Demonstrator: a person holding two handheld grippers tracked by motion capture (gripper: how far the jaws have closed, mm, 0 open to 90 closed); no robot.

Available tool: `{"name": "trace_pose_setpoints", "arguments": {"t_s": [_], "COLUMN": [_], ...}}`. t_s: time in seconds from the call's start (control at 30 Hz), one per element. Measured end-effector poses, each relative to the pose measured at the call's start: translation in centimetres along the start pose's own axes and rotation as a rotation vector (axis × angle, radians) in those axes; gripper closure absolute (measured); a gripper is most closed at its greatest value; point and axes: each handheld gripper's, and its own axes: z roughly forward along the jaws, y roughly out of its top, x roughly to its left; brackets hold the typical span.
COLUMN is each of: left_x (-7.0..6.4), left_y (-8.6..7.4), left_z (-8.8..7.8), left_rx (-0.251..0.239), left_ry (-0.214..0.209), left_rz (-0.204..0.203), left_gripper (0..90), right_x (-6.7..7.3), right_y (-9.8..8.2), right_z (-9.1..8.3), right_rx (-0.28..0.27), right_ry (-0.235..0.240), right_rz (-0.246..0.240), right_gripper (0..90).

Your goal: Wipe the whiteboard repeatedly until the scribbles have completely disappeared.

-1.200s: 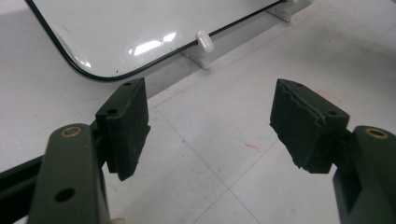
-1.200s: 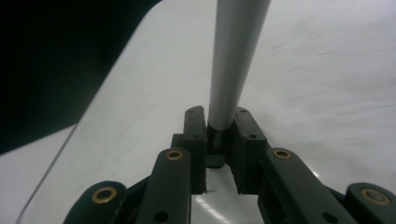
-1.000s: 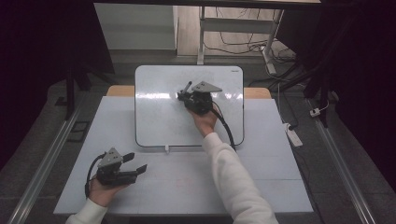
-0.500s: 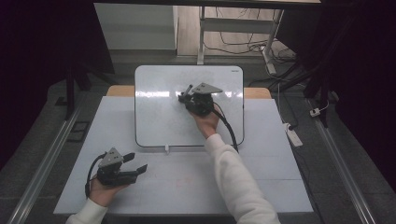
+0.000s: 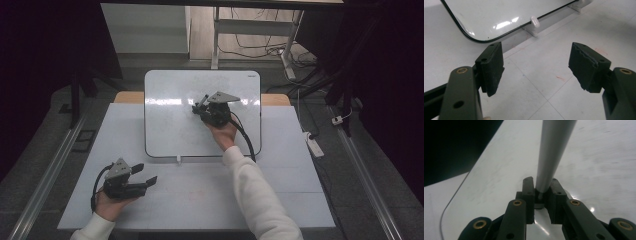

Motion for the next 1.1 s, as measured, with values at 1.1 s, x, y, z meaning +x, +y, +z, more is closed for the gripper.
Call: {"name": "trace_pose_setpoints", "arguments": {"t_s": [1.1], "left_x": [0.1], "left_y": [0.0], "left_z": [0.0], "left_rx": [-0.012], "left_ry": [0.022], "left_rz": [-0.005], "left_gripper": [29.0], "right_x": [3.5], "right_y": [-3.4], "right_z": [-8.8], "right_rx": [0.139], "right_ry": [0.242], "right_rz": [0.042], "right_gripper": [77.2]}}
